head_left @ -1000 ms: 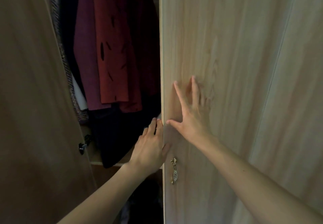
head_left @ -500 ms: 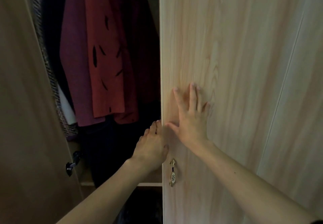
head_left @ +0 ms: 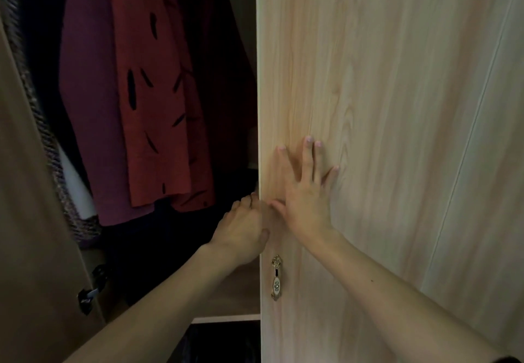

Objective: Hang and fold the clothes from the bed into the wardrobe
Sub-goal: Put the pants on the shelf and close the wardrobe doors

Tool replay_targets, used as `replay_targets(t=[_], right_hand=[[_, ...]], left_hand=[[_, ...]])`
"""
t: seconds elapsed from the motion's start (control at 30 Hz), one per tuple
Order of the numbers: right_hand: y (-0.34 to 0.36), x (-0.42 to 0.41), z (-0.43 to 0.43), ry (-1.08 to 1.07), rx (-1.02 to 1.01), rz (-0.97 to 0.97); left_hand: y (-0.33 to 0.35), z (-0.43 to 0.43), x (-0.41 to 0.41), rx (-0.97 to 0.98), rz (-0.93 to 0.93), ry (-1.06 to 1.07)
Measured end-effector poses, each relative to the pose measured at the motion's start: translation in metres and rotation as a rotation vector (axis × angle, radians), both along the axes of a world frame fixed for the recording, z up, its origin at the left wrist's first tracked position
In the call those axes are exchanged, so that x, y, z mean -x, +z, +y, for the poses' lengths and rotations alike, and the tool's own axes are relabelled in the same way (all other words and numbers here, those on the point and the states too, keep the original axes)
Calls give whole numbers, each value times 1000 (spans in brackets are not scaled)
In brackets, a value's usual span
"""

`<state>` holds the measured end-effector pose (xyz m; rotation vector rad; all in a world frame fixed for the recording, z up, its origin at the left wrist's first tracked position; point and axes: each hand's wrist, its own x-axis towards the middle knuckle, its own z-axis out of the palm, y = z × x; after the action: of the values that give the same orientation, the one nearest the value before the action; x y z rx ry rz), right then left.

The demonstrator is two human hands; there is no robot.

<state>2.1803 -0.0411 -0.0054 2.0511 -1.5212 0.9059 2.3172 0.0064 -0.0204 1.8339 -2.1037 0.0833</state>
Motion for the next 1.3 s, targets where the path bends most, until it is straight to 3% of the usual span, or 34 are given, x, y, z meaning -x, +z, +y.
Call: replay_targets(t=[0.2, 0.4, 0.6, 0.87, 1.07, 1.3], right_hand=[[-2, -3, -4, -4, 46, 4], [8, 4, 10, 16, -61, 42], [18, 27, 34, 252, -92, -94], [-6, 34, 65, 368, -165, -136], [-8, 3, 100, 518, -181, -150], [6, -48, 158, 662, -203, -224]], left_hand=[[-6, -4, -2, 24, 6, 13], [-1, 15, -6, -39, -83, 106], [-1, 48, -5, -10, -123, 132], [1, 107, 1, -16, -146, 224], [13, 172, -27, 47, -136, 304], [49, 258, -67, 284, -72, 321]])
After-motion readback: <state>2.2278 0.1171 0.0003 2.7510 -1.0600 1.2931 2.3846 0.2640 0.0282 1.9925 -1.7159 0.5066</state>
